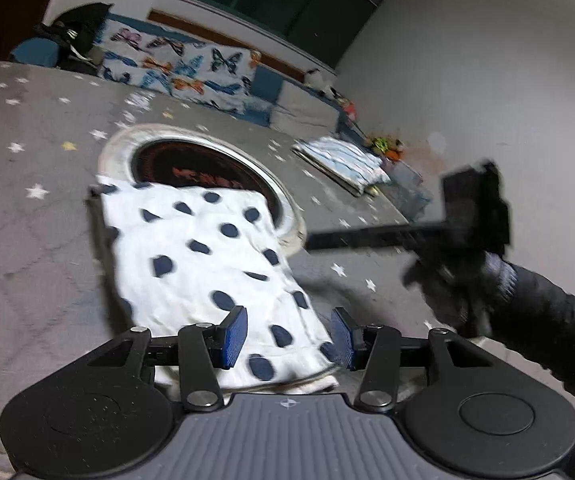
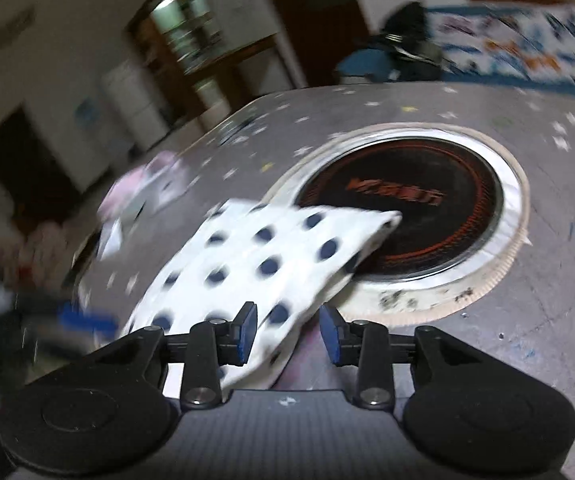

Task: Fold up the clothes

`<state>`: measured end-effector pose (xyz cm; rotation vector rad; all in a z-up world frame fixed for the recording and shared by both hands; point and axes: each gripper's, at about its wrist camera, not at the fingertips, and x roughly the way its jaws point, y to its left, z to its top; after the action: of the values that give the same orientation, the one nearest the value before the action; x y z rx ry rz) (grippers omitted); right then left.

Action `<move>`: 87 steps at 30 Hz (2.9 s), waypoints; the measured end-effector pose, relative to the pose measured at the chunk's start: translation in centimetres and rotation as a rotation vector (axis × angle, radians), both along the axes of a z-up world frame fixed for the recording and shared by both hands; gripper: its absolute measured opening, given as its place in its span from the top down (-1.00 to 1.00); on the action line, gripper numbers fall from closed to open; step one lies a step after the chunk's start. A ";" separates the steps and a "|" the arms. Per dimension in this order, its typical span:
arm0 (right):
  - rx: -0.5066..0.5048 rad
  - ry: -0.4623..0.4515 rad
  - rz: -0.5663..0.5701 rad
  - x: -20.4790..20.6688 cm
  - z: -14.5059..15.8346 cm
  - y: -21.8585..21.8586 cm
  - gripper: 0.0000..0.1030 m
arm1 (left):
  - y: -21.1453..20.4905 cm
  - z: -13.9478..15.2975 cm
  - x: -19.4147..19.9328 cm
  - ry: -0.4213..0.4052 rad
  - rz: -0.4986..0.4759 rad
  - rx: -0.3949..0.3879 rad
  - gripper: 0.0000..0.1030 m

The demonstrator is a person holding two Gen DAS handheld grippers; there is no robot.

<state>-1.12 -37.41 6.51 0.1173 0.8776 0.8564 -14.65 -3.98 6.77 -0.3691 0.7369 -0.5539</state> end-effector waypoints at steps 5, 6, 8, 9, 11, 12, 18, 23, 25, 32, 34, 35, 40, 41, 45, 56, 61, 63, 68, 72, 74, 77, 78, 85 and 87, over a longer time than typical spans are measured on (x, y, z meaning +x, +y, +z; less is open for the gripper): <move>0.029 0.048 -0.071 2.9 -1.7 0.5 0.28 | -0.5 -0.4 0.9 0.017 -0.009 -0.002 0.04; 0.035 0.063 -0.078 3.4 -2.1 0.8 0.28 | -0.4 -0.4 1.0 0.017 -0.007 -0.002 0.04; 0.042 0.087 -0.076 3.9 -2.7 1.3 0.28 | -0.2 -0.4 1.1 0.019 -0.002 -0.002 0.04; 0.045 0.097 -0.068 4.0 -2.8 1.5 0.28 | -0.1 -0.4 1.2 0.020 0.000 -0.001 0.04; 0.049 0.116 -0.053 4.2 -3.2 2.1 0.39 | 0.0 -0.4 1.3 0.023 0.003 0.002 0.04; 0.049 0.123 -0.048 4.4 -3.3 2.3 0.51 | 0.1 -0.4 1.4 0.025 0.003 0.003 0.04; 0.002 0.081 -0.068 5.2 -2.6 3.2 0.92 | -0.1 -1.0 1.8 0.042 -0.013 0.007 0.04; -0.036 0.046 -0.084 5.8 -2.1 3.8 0.75 | -0.6 -1.8 1.6 0.074 -0.051 0.020 0.04; -0.049 0.033 -0.090 6.1 -1.8 4.0 0.72 | -0.3 -1.7 1.4 0.077 -0.063 0.021 0.04; 0.024 0.045 -0.110 5.4 -0.6 1.5 0.41 | 0.2 0.2 1.0 0.012 -0.096 0.009 0.00; 0.015 0.044 -0.089 4.9 -0.7 1.9 0.40 | -0.4 0.3 0.9 0.005 -0.118 0.015 -0.03; 0.010 0.043 -0.080 4.6 -0.8 2.0 0.38 | -0.9 0.2 0.9 0.006 -0.134 0.021 -0.03; -0.011 0.026 -0.054 3.1 -1.2 2.4 0.11 | -3.6 -0.4 0.7 -0.007 -0.190 0.082 -0.05; -0.006 0.029 -0.053 2.9 -1.3 2.4 0.04 | -4.0 -0.5 0.8 -0.014 -0.186 0.099 -0.05; -0.004 0.013 -0.056 2.1 -1.2 2.1 -0.24 | -5.5 -0.9 1.0 -0.060 -0.176 0.178 -0.01; 0.012 -0.069 -0.098 0.6 -0.3 0.7 -0.92 | -3.2 0.7 0.0 -0.087 -0.185 0.111 0.82; 0.025 -0.189 -0.155 0.0 0.9 0.5 -1.00 | -2.5 -0.1 0.1 -0.048 -0.196 0.130 0.80; 0.020 -0.188 -0.165 0.4 0.8 1.0 -1.00 | -2.4 -0.4 0.3 -0.025 -0.197 0.129 0.75; 0.018 -0.187 -0.133 1.5 0.6 2.7 -1.00 | -1.8 1.0 0.2 -0.095 -0.184 0.095 0.38; 0.048 -0.167 -0.078 2.0 0.4 4.4 -1.00 | -0.9 0.4 1.2 -0.068 -0.115 0.077 0.38; 0.050 -0.149 -0.053 2.5 0.1 5.3 -1.00 | -0.6 -0.4 1.7 -0.037 -0.099 0.074 0.35; 0.040 -0.123 -0.021 3.1 -0.7 6.9 -1.00 | -0.4 -1.4 1.8 -0.001 -0.096 0.071 0.28; 0.032 -0.116 -0.015 3.3 -1.0 7.4 -1.00 | -0.4 -1.8 1.9 0.010 -0.096 0.069 0.28; -0.020 -0.055 -0.026 5.2 -3.4 8.4 -1.00 | 0.3 -3.0 1.7 0.044 -0.086 0.036 0.20; -0.041 -0.046 -0.022 5.6 -3.8 8.7 -1.00 | 0.3 -2.9 1.7 0.039 -0.084 0.032 0.17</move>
<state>4.45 -28.74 2.69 0.0710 0.8486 0.8167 -12.94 -3.65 3.89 -0.3208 0.8004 -0.6150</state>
